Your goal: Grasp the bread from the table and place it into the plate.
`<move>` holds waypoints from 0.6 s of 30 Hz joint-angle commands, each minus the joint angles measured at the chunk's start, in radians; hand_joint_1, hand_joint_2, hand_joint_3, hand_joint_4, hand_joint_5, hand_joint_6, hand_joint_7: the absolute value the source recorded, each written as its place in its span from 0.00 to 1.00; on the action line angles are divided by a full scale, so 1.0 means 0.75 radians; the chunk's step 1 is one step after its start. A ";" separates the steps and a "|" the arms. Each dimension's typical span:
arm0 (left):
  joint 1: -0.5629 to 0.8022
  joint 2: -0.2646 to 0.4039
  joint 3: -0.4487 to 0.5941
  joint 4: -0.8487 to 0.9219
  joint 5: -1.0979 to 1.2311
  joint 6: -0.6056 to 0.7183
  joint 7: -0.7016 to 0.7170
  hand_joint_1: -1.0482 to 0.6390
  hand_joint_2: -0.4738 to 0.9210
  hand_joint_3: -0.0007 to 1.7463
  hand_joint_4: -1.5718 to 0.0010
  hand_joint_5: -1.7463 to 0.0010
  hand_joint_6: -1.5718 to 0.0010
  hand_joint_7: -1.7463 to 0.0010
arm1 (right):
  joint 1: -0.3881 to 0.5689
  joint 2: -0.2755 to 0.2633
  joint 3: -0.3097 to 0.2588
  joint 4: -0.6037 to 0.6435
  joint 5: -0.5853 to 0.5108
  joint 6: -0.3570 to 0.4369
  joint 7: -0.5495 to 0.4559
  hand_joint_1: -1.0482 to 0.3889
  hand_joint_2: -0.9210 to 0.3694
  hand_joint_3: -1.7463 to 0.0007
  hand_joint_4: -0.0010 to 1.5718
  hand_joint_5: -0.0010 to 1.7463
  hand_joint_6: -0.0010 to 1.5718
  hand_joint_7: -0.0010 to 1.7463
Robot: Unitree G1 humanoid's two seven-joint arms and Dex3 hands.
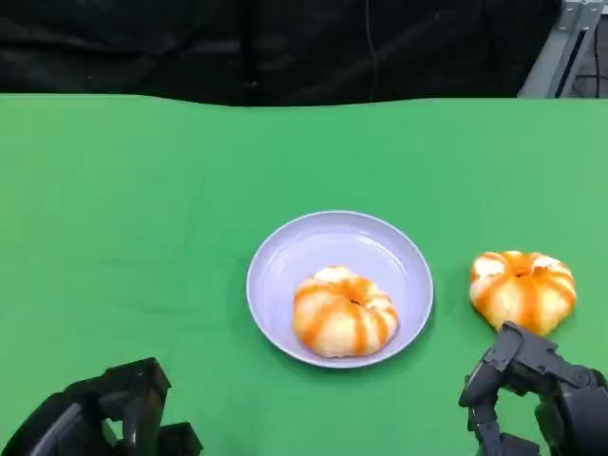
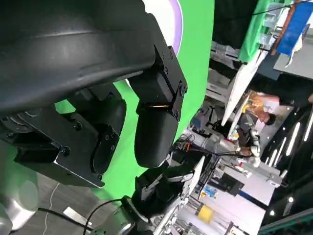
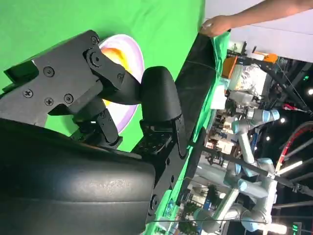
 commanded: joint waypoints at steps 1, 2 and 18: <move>-0.012 -0.004 0.015 0.009 -0.015 0.008 -0.003 0.64 0.71 0.94 0.36 0.00 0.44 0.00 | 0.002 -0.014 -0.012 0.008 0.028 -0.015 0.006 0.63 0.31 0.33 0.52 1.00 0.46 0.91; -0.014 -0.007 0.015 0.009 -0.015 0.009 0.000 0.64 0.71 0.94 0.36 0.00 0.44 0.00 | 0.002 -0.014 -0.012 0.009 0.030 -0.017 0.007 0.63 0.31 0.33 0.52 1.00 0.46 0.91; -0.034 -0.012 0.028 -0.049 0.014 0.064 0.086 0.70 0.73 0.99 0.32 0.00 0.41 0.00 | 0.029 -0.004 -0.006 -0.026 0.025 -0.005 0.012 0.64 0.29 0.33 0.52 1.00 0.46 0.91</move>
